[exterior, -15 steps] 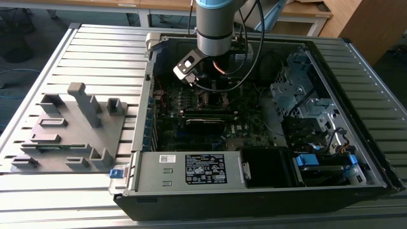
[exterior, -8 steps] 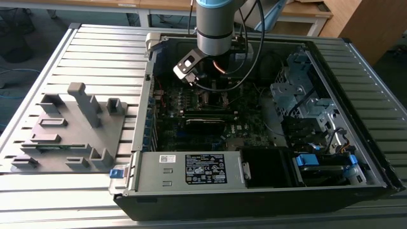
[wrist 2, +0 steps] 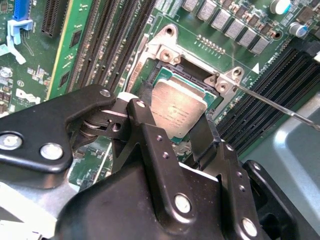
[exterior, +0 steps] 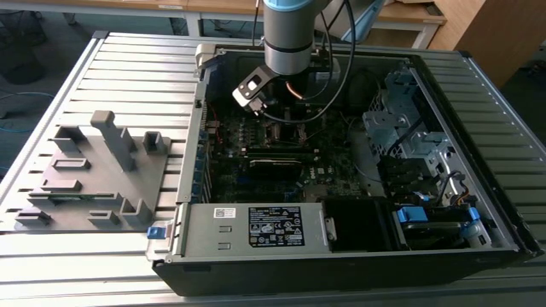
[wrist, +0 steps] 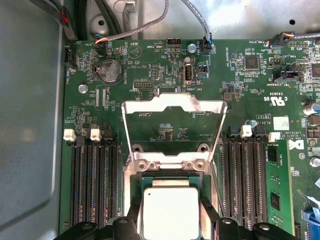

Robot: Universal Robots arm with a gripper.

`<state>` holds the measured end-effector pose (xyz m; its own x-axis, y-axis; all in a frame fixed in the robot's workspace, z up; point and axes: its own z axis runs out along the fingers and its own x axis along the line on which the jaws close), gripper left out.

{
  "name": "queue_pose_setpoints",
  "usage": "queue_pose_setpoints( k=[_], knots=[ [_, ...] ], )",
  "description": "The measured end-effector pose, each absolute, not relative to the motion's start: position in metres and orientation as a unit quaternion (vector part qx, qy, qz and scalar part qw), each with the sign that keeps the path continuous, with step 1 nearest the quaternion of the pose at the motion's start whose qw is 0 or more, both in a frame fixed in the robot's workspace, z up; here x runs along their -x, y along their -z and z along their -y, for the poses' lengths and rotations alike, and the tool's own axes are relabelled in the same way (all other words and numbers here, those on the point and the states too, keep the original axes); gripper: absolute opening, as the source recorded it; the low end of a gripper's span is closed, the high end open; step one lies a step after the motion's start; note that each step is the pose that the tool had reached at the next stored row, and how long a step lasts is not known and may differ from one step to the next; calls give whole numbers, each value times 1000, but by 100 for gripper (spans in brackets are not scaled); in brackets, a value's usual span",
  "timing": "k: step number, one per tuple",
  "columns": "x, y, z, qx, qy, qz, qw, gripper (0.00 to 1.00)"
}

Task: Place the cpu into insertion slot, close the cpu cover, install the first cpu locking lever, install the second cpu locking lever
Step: 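Place the cpu into insertion slot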

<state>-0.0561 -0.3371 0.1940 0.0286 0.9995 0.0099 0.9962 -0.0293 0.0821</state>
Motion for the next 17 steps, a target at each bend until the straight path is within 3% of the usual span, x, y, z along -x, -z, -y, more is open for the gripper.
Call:
queue_pose_setpoints(
  k=[17],
  knots=[
    [55,-192,337,-717,-32,-696,26,54]
  ],
)
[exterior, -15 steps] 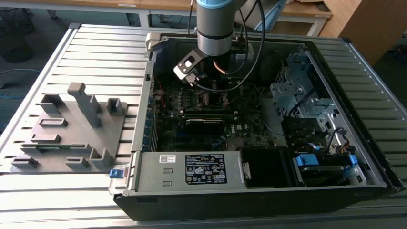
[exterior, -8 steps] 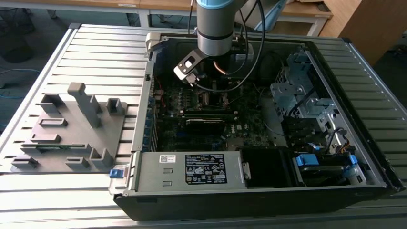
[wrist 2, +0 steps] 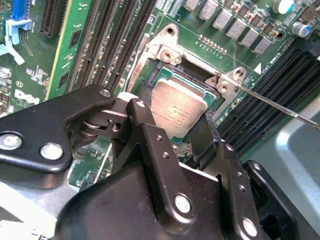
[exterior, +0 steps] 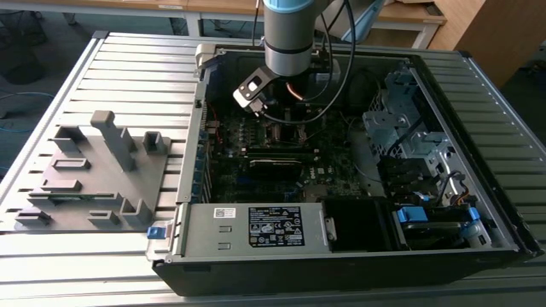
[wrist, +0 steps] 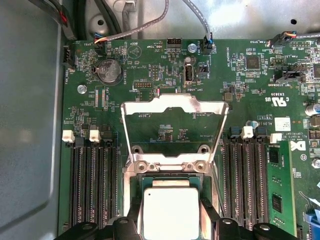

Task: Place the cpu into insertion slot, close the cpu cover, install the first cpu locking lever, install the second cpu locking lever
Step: 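Place the cpu into insertion slot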

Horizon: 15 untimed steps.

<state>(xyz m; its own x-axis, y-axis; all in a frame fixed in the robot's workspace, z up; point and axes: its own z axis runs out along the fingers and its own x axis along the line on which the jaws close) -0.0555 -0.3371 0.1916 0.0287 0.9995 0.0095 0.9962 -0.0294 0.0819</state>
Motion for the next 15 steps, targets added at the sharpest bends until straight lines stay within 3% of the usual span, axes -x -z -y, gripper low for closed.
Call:
queue_pose_setpoints(
  k=[15],
  knots=[
    [55,-190,337,-717,-32,-696,26,54]
  ],
)
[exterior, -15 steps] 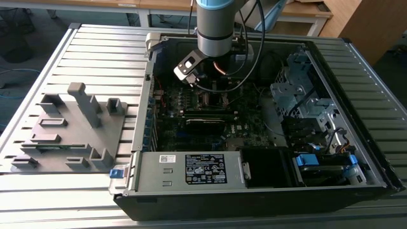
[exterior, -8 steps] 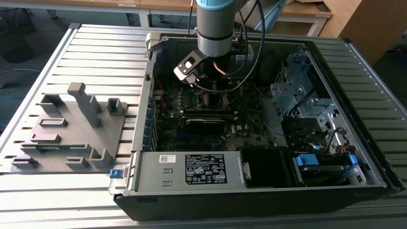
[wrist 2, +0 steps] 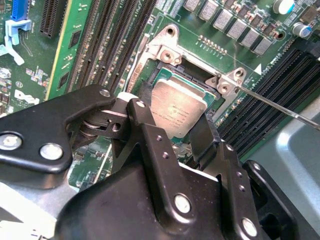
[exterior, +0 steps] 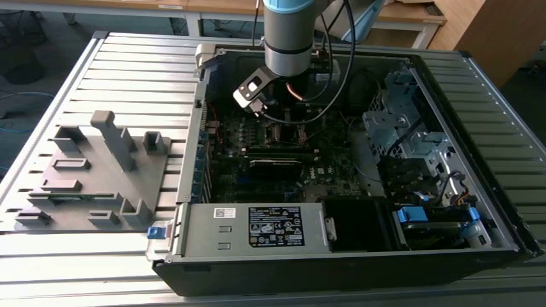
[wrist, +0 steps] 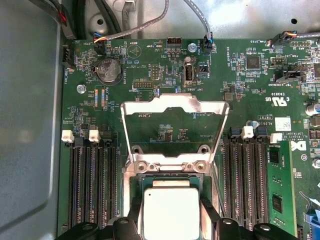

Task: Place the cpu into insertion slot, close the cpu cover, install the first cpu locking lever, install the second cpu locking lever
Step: 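Place the cpu into insertion slot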

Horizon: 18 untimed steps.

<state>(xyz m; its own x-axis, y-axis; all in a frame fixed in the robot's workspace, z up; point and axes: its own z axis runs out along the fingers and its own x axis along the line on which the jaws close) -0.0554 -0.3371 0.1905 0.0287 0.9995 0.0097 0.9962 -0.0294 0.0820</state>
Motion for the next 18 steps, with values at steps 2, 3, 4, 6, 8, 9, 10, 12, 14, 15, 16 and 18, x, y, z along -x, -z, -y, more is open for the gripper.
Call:
queue_pose_setpoints(
  k=[2,3,4,6,8,9,10,12,14,15,16,18],
  knots=[
    [55,-190,337,-717,-32,-696,26,54],
    [55,-190,337,-717,-32,-696,26,54],
    [55,-190,337,-717,-32,-696,26,54],
    [55,-190,337,-717,-32,-696,26,54],
    [55,-190,337,-717,-32,-696,26,54],
    [55,-190,337,-717,-32,-696,26,54],
    [55,-190,337,-717,-32,-696,26,54],
    [55,-190,337,-717,-32,-696,26,54],
    [55,-190,337,-717,-33,-696,26,54],
    [55,-190,337,-717,-33,-696,26,55],
    [55,-190,337,-717,-33,-696,26,55],
    [55,-190,337,-717,-32,-696,26,61]
  ],
)
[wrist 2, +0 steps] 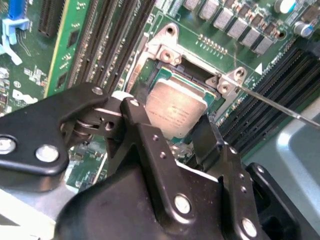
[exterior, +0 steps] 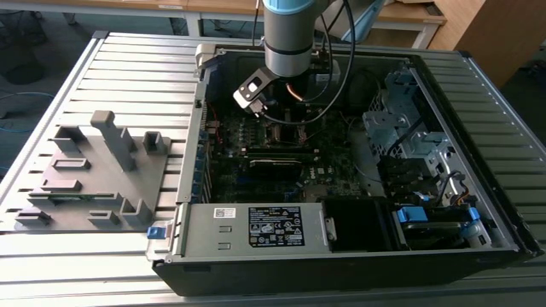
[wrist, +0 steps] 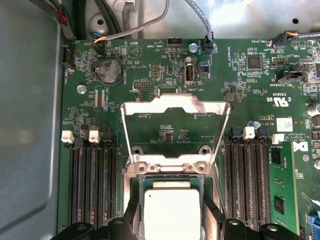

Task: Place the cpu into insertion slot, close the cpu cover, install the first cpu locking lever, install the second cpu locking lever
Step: 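Place the cpu into insertion slot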

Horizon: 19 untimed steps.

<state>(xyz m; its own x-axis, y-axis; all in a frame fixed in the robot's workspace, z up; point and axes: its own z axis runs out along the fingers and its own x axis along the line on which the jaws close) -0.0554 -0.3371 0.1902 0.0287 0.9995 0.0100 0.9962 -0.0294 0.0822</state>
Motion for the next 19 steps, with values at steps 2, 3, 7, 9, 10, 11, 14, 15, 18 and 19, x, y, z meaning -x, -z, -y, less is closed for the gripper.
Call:
queue_pose_setpoints(
  k=[2,3,7,9,10,11,14,15,18,19],
  knots=[
    [55,-190,337,-717,-32,-696,26,61],
    [55,-191,337,-717,-32,-696,26,61],
    [55,-198,337,-717,-32,-696,26,61],
    [55,-203,337,-717,-32,-696,26,61],
    [55,-205,337,-717,-32,-696,26,61],
    [55,-205,337,-717,-32,-696,26,61],
    [55,-205,337,-717,-32,-696,26,61],
    [55,-205,337,-717,-32,-696,26,61],
    [55,-205,337,-717,-32,-696,26,61],
    [55,-206,337,-717,-32,-696,26,61]
  ],
)
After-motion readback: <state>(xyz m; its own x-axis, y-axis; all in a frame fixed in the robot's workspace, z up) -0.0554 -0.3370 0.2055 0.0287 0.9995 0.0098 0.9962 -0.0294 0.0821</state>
